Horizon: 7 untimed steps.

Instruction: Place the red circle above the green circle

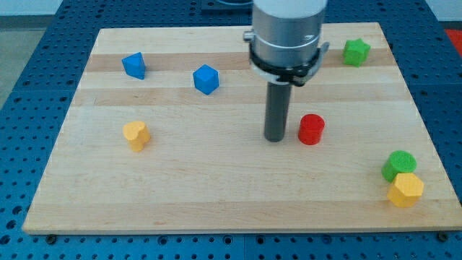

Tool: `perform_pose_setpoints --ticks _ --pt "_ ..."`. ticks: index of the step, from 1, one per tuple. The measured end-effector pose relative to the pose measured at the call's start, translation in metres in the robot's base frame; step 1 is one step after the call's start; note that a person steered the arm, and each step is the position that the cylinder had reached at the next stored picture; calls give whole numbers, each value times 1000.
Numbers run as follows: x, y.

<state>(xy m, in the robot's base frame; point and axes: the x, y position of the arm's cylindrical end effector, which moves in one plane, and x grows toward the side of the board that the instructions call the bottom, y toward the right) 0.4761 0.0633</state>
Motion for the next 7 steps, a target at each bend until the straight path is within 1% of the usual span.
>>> perform_pose_setpoints --ticks 1,2,3,4,5,6,7 --pt "3 63" --pt "3 102" --pt "-16 80" --pt "-53 79" --pt "-57 110" --pt "-38 133" --pt "-16 143"
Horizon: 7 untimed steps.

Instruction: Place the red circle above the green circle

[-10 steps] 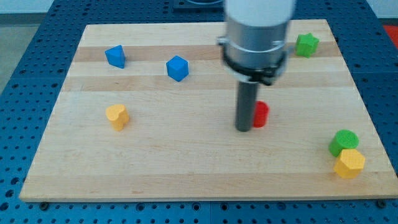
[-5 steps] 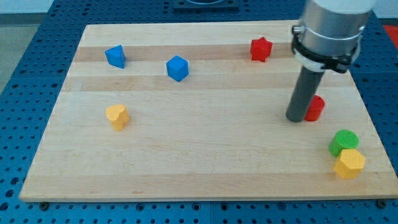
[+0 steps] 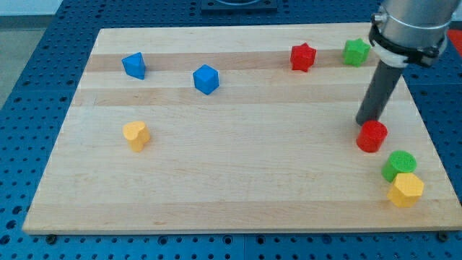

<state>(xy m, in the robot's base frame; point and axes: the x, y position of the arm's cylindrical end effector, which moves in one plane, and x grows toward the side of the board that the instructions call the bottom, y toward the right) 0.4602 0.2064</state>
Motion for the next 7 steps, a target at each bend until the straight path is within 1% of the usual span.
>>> perform_pose_setpoints --ticks 1,2,3,4,5,6,7 --pt "5 6" --pt "-1 -1" --pt "-8 -29" --pt "-1 -46" --pt "21 -46" --pt "38 -37" --pt "41 -22"
